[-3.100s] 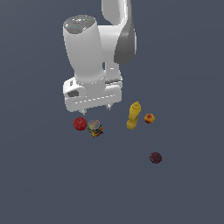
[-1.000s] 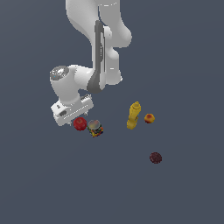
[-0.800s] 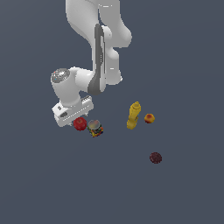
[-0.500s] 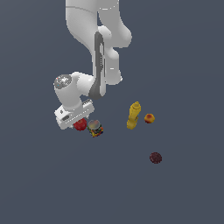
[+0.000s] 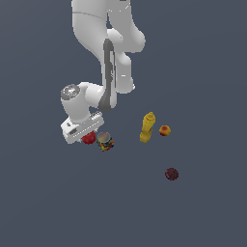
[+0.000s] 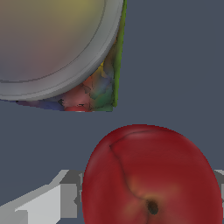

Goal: Pick up a designated object from a clutter of objects.

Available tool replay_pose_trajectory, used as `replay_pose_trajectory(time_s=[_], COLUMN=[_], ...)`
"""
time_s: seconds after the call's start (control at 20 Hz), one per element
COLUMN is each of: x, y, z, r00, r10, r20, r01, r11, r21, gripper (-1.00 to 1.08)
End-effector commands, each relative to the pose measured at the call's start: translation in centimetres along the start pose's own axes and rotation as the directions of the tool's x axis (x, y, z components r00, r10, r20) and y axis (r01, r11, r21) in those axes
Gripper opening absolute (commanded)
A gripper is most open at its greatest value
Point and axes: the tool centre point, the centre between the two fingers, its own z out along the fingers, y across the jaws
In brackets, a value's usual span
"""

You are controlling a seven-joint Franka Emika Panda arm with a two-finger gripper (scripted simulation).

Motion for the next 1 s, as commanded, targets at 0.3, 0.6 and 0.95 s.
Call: replay_pose_trajectory(time_s=[0.3,0.6,0.95], x=[0.0,0.3,1.3], y=[0.0,-0.4,-1.5], z=[0.0,-1.1,-4.5], r00=[1.000,1.000,1.000], r10=[0.000,0.000,0.000], r20=[0.000,0.000,0.000], r01=[0.000,0.000,0.000], r11=[1.000,1.000,1.000], r21=[0.000,0.000,0.000], gripper=[-1.00,-1.00,-1.00])
